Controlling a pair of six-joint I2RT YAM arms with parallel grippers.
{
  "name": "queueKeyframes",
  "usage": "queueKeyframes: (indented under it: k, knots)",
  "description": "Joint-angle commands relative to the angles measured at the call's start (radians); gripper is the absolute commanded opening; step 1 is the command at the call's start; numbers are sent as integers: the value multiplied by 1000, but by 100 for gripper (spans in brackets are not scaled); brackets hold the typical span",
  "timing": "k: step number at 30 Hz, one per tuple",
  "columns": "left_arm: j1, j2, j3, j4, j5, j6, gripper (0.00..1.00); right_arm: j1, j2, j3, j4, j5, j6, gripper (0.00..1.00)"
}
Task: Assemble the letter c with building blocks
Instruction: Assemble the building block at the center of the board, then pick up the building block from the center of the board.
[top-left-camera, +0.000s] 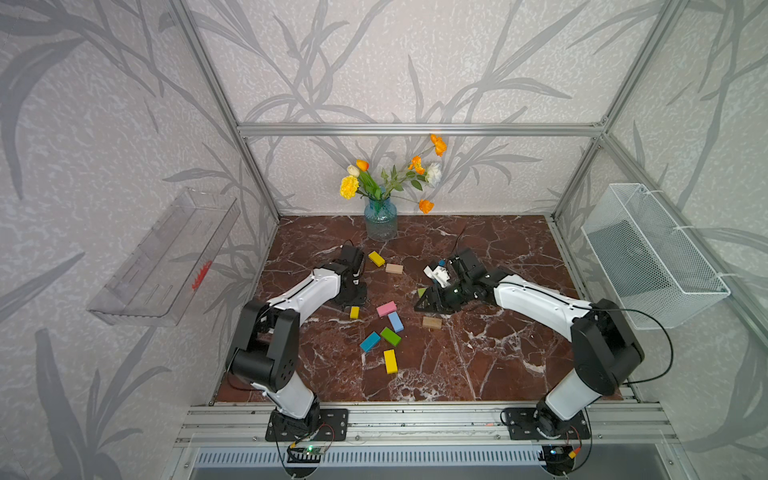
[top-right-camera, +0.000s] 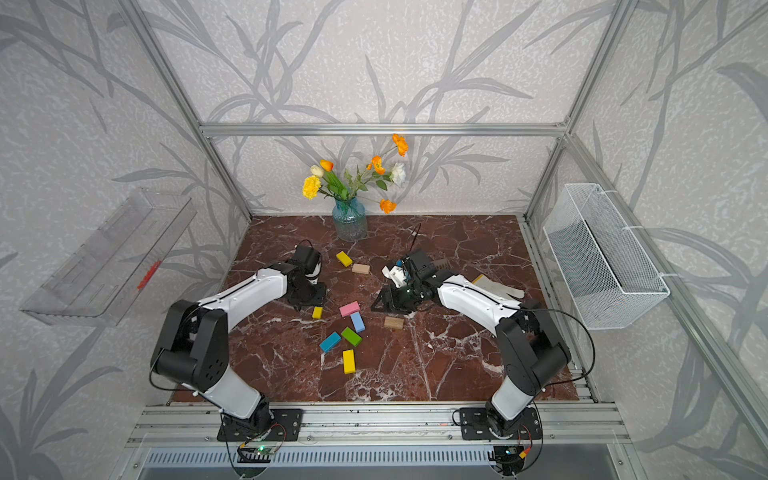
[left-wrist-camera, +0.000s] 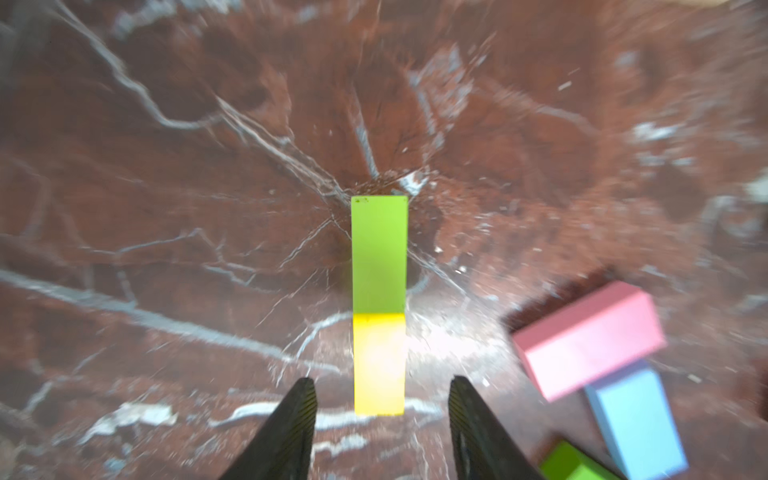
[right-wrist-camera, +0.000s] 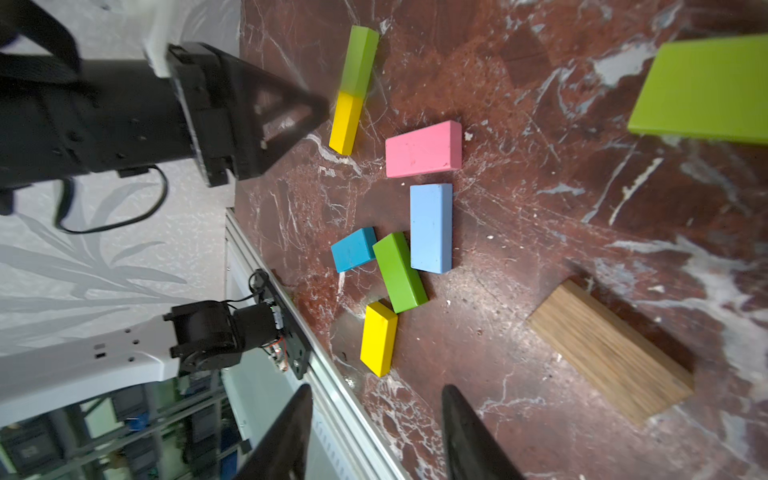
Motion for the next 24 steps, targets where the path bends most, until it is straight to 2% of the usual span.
queueKeyframes:
  k: [1, 6, 9, 15, 18, 24]
  knots:
    - [-20, -104, -39, -3, 43, 71, 54, 12, -73, 21, -63, 75, -162, 50]
    - [-42, -175, -82, 74, 242, 287, 52, 12, -92, 23, -109, 55, -231, 50]
    - [-57, -174, -93, 100, 303, 404, 51, 11, -106, 16, -125, 52, -246, 50]
    - [-77, -104, -60, 64, 318, 569, 55, 3, -125, 27, -173, 47, -273, 54]
    - [-90, -68, -27, 43, 294, 618, 56, 3, -132, 35, -190, 45, -294, 61]
    - [-122, 14, 8, 33, 210, 716, 59, 2, -126, 52, -223, 47, -301, 66]
